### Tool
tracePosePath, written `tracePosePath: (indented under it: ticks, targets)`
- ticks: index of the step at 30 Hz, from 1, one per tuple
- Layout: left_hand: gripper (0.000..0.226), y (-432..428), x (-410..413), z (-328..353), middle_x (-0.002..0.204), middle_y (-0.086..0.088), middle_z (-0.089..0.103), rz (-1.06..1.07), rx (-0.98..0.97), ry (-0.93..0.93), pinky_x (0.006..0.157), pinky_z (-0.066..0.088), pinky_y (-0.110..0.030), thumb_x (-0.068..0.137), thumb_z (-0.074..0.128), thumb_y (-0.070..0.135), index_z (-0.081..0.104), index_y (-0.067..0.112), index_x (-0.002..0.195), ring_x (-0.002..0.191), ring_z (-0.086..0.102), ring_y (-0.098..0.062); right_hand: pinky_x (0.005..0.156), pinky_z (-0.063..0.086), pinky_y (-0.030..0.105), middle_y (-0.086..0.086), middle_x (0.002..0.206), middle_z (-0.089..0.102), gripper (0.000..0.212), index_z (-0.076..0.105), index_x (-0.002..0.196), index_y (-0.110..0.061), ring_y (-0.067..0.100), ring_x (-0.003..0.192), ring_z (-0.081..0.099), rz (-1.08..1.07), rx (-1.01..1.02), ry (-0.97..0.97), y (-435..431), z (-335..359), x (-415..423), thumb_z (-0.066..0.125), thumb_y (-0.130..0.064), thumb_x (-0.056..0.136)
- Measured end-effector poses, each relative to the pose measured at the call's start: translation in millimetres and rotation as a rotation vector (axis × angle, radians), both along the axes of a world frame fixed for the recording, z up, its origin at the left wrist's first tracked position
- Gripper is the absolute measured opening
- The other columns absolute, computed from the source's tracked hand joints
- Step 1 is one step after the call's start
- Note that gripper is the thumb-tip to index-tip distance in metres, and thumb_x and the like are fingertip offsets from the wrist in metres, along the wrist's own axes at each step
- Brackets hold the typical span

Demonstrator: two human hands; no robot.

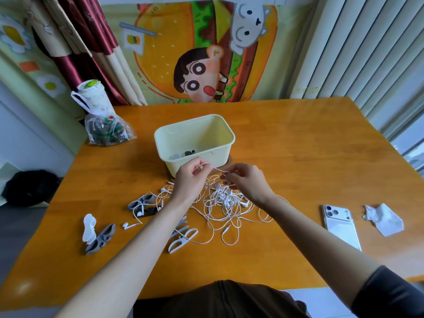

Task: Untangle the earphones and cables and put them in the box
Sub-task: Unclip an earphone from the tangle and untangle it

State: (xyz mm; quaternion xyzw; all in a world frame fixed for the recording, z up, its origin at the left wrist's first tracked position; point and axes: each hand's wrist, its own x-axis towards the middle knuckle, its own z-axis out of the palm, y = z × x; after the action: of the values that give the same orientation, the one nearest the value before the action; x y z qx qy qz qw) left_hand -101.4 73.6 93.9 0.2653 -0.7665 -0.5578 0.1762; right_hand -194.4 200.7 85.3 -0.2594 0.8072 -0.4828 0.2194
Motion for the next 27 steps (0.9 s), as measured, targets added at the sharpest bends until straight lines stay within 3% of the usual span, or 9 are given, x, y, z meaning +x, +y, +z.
tracePosePath:
  ticks: [5, 12, 16, 19, 22, 25, 27]
  targets:
    - [0.013, 5, -2, 4, 0.069, -0.001, 0.056, -0.030, -0.033, 0.017, 0.059, 0.041, -0.013, 0.092, 0.057, 0.015, 0.063, 0.011, 0.081, 0.069, 0.049, -0.011, 0.072, 0.057, 0.036, 0.006, 0.084, 0.071, 0.011, 0.065, 0.085, -0.013, 0.025, 0.077, 0.067, -0.023, 0.070, 0.078, -3, 1, 2, 0.055, -0.011, 0.089]
    - [0.010, 7, -3, 2, 0.080, -0.007, 0.064, -0.006, -0.040, 0.026, 0.061, 0.045, -0.012, 0.092, 0.058, 0.017, 0.064, 0.011, 0.086, 0.075, 0.054, -0.011, 0.084, 0.054, 0.043, 0.009, 0.095, 0.070, 0.021, 0.063, 0.103, -0.003, 0.027, 0.090, 0.064, -0.092, 0.168, -0.015, -11, 4, 0, 0.048, -0.013, 0.093]
    - [0.014, 4, -4, -1, 0.074, -0.007, 0.061, 0.025, -0.008, 0.004, 0.053, 0.042, -0.011, 0.094, 0.055, 0.017, 0.064, 0.007, 0.090, 0.066, 0.051, -0.009, 0.074, 0.054, 0.035, 0.000, 0.078, 0.067, 0.010, 0.059, 0.085, -0.010, 0.019, 0.080, 0.062, -0.131, 0.014, -0.211, -9, 5, -1, 0.053, -0.013, 0.093]
    - [0.017, 1, -3, -4, 0.056, 0.007, 0.050, 0.049, 0.084, -0.016, 0.044, 0.035, -0.013, 0.093, 0.055, 0.019, 0.065, 0.006, 0.087, 0.051, 0.042, -0.005, 0.072, 0.053, 0.033, 0.007, 0.081, 0.067, 0.015, 0.058, 0.078, -0.013, 0.020, 0.077, 0.062, -0.143, -0.071, -0.283, -6, 4, -1, 0.056, -0.013, 0.093]
    - [0.019, 2, -1, -8, 0.045, 0.015, 0.043, 0.012, 0.147, -0.024, 0.044, 0.033, -0.013, 0.092, 0.058, 0.025, 0.063, 0.008, 0.086, 0.050, 0.038, -0.006, 0.070, 0.053, 0.032, 0.010, 0.082, 0.068, 0.017, 0.059, 0.075, -0.014, 0.019, 0.073, 0.061, -0.139, -0.107, -0.268, -5, 5, 1, 0.059, -0.013, 0.091]
    - [0.020, 8, -3, -7, 0.050, 0.013, 0.046, -0.005, 0.158, -0.028, 0.045, 0.034, -0.011, 0.090, 0.062, 0.030, 0.066, 0.010, 0.092, 0.050, 0.042, -0.003, 0.065, 0.054, 0.028, 0.005, 0.075, 0.067, 0.018, 0.061, 0.072, -0.016, 0.016, 0.067, 0.061, -0.130, -0.109, -0.204, -8, 5, 1, 0.062, -0.013, 0.090]
    - [0.022, 9, -4, -5, 0.063, 0.007, 0.058, -0.003, 0.139, -0.032, 0.047, 0.037, -0.009, 0.089, 0.063, 0.031, 0.067, 0.011, 0.096, 0.052, 0.051, 0.000, 0.070, 0.055, 0.035, 0.007, 0.074, 0.067, 0.019, 0.063, 0.070, -0.018, 0.019, 0.068, 0.062, -0.126, -0.108, -0.155, -12, 5, 1, 0.064, -0.012, 0.088]
